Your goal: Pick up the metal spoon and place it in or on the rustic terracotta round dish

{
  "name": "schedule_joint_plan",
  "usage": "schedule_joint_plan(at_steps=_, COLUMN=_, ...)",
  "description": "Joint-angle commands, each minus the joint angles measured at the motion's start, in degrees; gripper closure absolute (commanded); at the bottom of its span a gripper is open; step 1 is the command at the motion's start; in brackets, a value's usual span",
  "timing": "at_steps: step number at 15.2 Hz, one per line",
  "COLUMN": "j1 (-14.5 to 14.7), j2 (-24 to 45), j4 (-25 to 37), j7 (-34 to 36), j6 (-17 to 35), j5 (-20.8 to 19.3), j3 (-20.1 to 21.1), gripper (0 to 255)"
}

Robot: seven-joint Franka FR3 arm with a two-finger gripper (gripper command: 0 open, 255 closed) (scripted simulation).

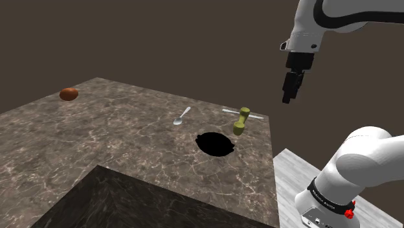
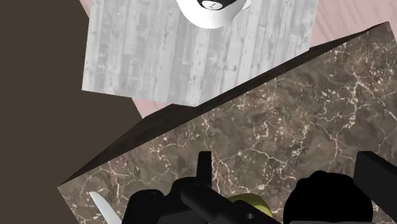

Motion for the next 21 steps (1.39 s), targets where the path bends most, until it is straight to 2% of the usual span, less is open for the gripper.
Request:
schedule_joint_plan(at_steps=1, j1=0.0, j2=0.0, j4=0.0, j7=0.0, j6=0.0, j5=0.0, j3=0.0, gripper=0)
schedule_joint_plan(at_steps=7, j1=-0.86, j2=7.39, j4=-0.09, j7=12.79, j6=9.57, j5=6.74, j3=6.88, gripper=0)
schedule_joint_plan(at_steps=12, j1=-1.85, j2=15.7, j4=2.17, j7=22.87, j6=17.81, j5=10.42, j3=12.01, gripper=0)
schedule_joint_plan(at_steps=17, j1=-3.26, j2=25.38, j4=6.38, j7=32.83, j6=25.64, j5=11.87, j3=16.44, gripper=0)
schedule_joint_plan(at_steps=21, j1=-4.38, j2=33.75, j4=10.97, j7=41.01, j6=31.25, j5=11.17, j3=19.2, gripper=0)
